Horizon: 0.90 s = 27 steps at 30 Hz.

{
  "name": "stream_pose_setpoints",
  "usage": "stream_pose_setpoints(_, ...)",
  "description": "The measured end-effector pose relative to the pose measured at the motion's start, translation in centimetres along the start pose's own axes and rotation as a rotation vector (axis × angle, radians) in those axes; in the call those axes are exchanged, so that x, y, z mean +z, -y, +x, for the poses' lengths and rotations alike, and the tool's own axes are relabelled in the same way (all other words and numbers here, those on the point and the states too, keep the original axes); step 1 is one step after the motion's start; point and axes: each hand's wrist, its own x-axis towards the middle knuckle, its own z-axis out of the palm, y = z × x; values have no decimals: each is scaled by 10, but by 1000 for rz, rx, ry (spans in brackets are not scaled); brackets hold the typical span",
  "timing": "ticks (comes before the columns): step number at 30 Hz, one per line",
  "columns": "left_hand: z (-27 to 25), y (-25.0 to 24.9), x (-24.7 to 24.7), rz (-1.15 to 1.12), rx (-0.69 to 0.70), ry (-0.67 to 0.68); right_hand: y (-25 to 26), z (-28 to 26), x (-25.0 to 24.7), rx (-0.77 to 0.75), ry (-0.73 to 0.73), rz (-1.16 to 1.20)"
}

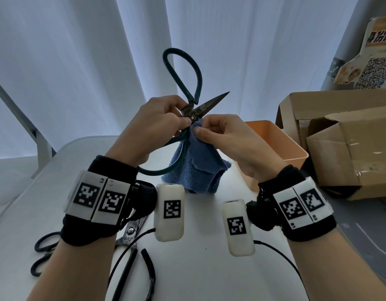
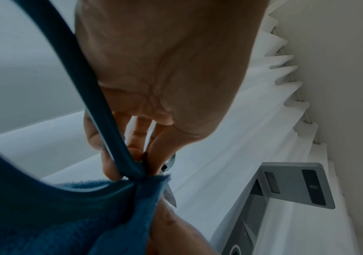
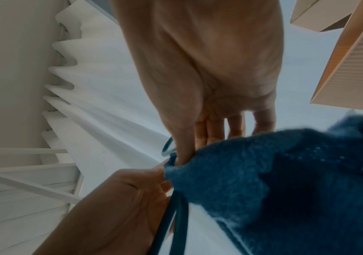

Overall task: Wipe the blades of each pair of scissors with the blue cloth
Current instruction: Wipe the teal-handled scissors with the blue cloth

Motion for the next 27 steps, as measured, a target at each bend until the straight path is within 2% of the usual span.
stream_pose_setpoints(8, -1, -1, -2, 19, 3, 18, 3, -2, -5, 24, 3, 71)
stream_pose_setpoints(13, -1, -1, -8, 9, -5, -10, 2, 0, -13, 42, -160, 118)
stream_pose_setpoints(16, -2, 0, -10, 5, 2, -19, 3, -3, -17, 75, -104, 184)
stream_pose_setpoints(21, -2, -2, -6, 5, 14, -3, 6, -5, -6, 62, -6, 151)
stream_pose_setpoints(27, -3, -4, -2, -1, 24, 15, 8, -5, -2, 66, -86, 153)
